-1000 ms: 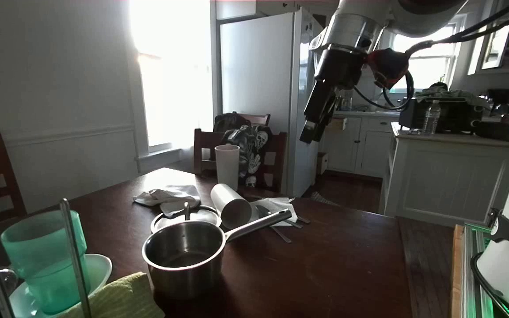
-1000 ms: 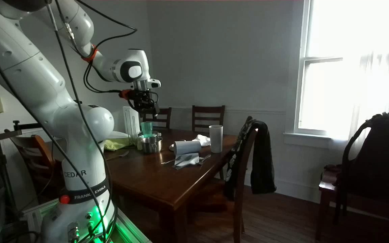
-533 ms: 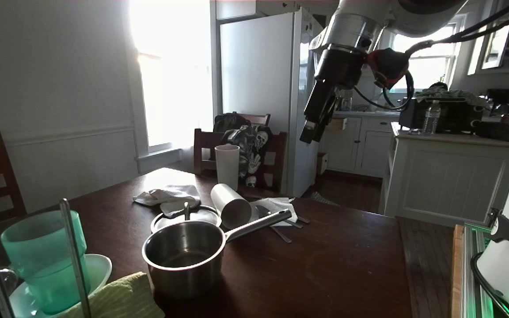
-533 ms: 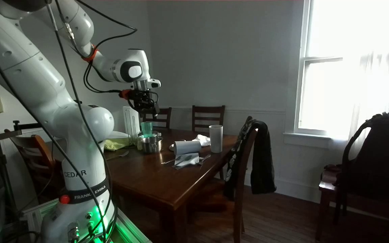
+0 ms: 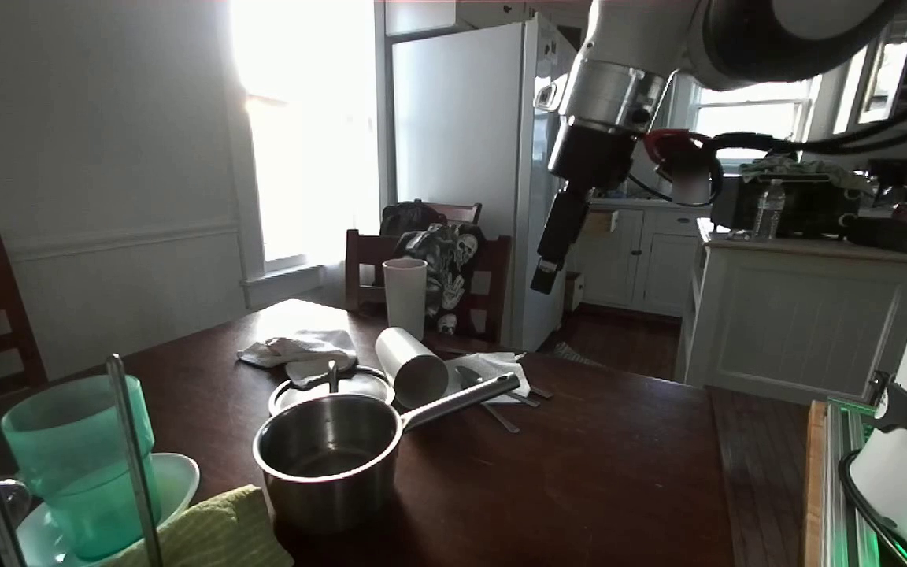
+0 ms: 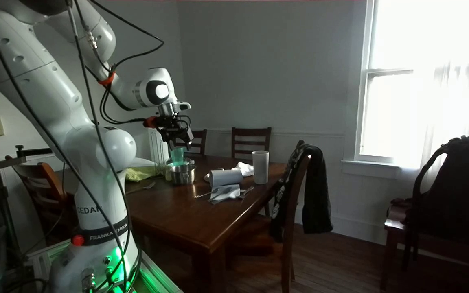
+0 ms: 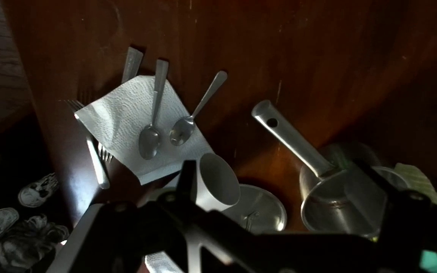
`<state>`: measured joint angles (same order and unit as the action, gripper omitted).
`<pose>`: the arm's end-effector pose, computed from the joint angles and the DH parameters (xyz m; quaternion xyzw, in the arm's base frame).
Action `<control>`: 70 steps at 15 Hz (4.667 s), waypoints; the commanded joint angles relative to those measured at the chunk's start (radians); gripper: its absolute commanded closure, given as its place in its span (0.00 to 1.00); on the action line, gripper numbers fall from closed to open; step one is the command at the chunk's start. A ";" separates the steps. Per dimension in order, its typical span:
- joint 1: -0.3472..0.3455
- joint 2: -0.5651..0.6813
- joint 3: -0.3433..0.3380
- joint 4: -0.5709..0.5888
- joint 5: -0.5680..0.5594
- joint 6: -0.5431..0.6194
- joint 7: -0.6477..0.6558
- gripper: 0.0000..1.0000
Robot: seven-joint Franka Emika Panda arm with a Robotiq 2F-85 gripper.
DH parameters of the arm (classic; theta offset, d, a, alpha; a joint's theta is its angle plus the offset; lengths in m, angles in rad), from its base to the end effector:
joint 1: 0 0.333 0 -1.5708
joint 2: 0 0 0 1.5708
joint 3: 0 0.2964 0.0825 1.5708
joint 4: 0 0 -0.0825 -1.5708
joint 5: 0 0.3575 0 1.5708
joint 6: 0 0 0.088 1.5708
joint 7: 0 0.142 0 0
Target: Set the grey cup upright
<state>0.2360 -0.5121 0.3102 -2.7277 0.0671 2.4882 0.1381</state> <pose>0.3342 0.1925 0.3614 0.9762 0.1683 0.1366 0.0079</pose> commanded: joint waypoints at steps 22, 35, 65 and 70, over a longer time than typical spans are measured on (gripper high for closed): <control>-0.540 0.671 0.559 0.312 -1.418 -0.127 0.803 0.00; -0.106 0.817 0.084 0.455 -1.508 -0.092 0.825 0.00; 0.016 0.893 -0.022 0.552 -1.834 -0.179 1.005 0.97; 0.036 0.813 -0.005 0.532 -1.772 -0.280 0.942 0.98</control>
<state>0.2543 0.3652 0.2959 -2.1684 -1.7481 2.2585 1.1215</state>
